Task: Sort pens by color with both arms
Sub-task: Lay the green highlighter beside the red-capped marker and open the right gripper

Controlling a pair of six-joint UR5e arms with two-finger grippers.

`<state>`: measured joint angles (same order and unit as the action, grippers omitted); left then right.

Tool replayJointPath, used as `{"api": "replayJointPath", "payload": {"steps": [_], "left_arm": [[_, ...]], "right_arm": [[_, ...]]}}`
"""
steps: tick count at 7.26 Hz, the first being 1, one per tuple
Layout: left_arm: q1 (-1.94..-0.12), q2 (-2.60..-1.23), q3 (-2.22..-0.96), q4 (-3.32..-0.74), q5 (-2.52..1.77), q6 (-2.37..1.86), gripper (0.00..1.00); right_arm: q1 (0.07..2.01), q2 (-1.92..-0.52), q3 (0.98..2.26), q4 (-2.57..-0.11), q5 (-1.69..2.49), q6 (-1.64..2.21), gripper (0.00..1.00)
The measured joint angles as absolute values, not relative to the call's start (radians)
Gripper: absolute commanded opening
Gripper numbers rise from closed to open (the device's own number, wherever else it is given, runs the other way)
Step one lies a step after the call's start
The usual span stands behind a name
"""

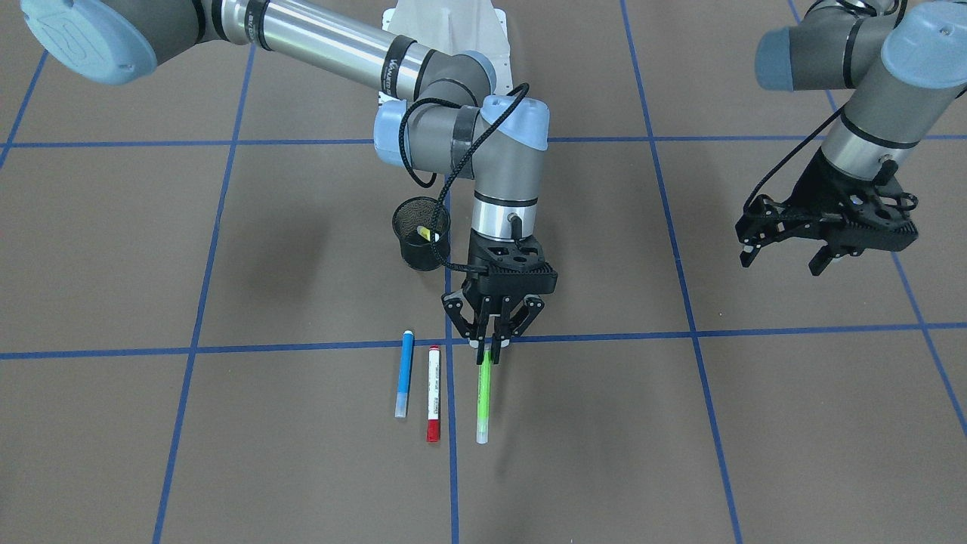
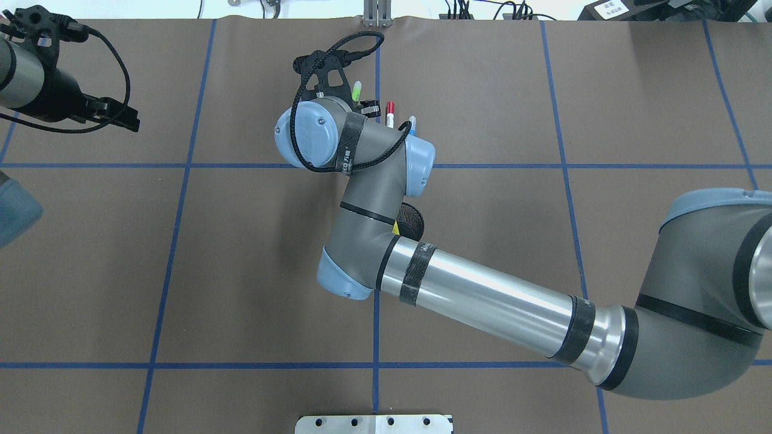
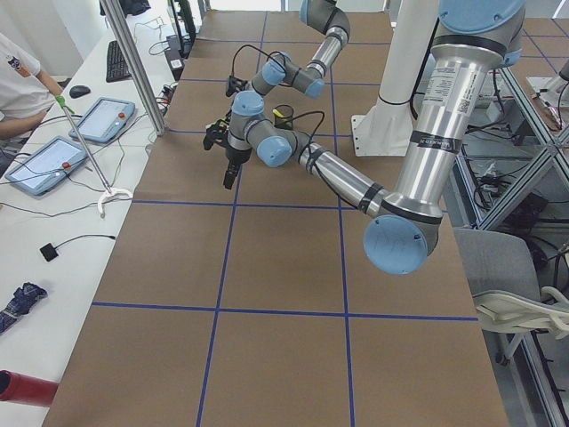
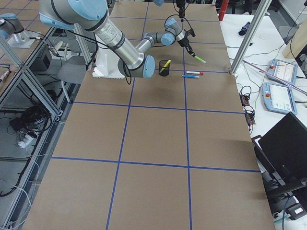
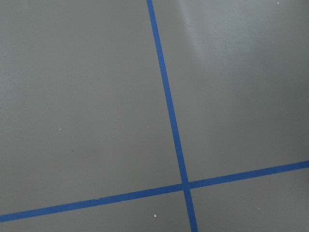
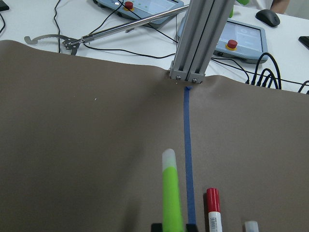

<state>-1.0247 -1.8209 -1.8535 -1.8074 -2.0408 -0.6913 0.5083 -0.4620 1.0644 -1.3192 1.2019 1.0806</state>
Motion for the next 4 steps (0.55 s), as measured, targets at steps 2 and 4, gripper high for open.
{"api": "replayJointPath", "payload": {"steps": [2,4], "left_arm": [[-1.025,-1.821,-1.859,-1.807,-2.040,-0.692,1.00],[-1.025,-1.820,-1.863,-1.807,-2.040,-0.692,1.00]], "right_arm": [[0.509,-0.463,1.034,-1.273,1.214,1.052,0.00],[0.509,-0.464,0.989,-1.197,1.225,1.032,0.00]]}}
